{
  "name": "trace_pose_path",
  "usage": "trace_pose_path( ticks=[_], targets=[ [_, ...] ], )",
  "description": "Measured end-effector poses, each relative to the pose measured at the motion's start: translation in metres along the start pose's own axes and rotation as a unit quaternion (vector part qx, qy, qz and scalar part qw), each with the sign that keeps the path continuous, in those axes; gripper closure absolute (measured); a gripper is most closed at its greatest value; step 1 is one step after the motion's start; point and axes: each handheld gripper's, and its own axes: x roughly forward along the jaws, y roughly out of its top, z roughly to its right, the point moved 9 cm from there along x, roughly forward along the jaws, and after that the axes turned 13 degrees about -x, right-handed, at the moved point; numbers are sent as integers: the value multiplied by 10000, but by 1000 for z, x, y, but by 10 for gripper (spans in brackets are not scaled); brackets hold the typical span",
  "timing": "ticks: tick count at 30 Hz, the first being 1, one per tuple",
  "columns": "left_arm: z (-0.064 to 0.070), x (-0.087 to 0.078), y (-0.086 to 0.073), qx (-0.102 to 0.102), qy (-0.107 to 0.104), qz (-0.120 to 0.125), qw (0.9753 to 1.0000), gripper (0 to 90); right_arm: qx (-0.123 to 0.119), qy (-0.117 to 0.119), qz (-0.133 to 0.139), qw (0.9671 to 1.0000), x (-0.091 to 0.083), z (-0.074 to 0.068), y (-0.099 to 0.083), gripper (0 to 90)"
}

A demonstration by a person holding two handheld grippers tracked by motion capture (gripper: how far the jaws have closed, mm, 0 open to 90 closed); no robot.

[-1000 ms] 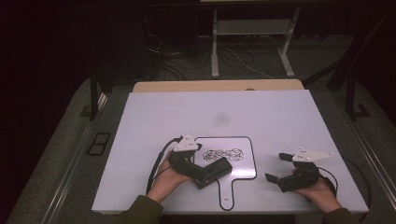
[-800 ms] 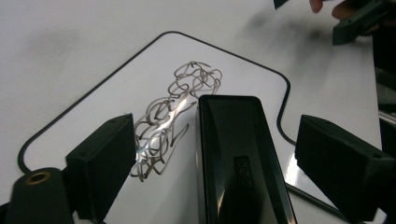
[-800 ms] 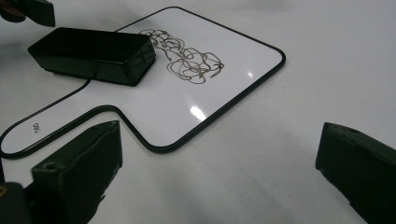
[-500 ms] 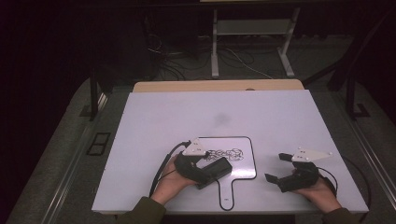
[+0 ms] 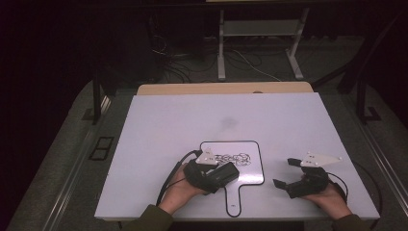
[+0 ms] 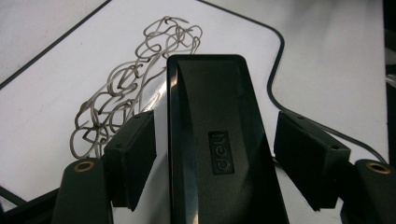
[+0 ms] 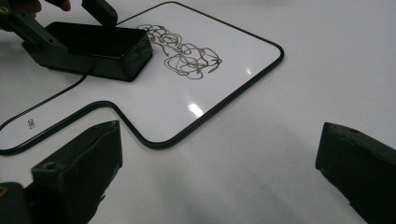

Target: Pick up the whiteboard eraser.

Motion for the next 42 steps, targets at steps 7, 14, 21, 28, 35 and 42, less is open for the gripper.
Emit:
trace_pose_path(
  ticks=[7, 14, 21, 28, 35, 42],
  targets=[
    [-1, 4, -4, 93, 82, -165, 9998, 293, 10, 2, 0, 10000, 0, 0, 0, 0],
    [-1, 7, -7, 82, 94, -282, 9995, 322, 33, 14, 9, 10000, -1, 0, 0, 0],
    [-1, 6, -8, 97, 128, -308, 9994, 360, 35, 12, 14, 10000, -1, 0, 0, 0],
    [-1, 6, -9, 149, 138, -381, 9991, 386, 61, -10, 26, 10000, -1, 1, 1, 0],
    [-1, 6, -9, 123, 108, -423, 9990, 390, 67, 24, 25, 10000, 1, 1, 2, 0],
    [0, 5, -8, 107, 54, -428, 9990, 391, 66, 26, 22, 10000, 1, 1, 1, 0]
  ],
)
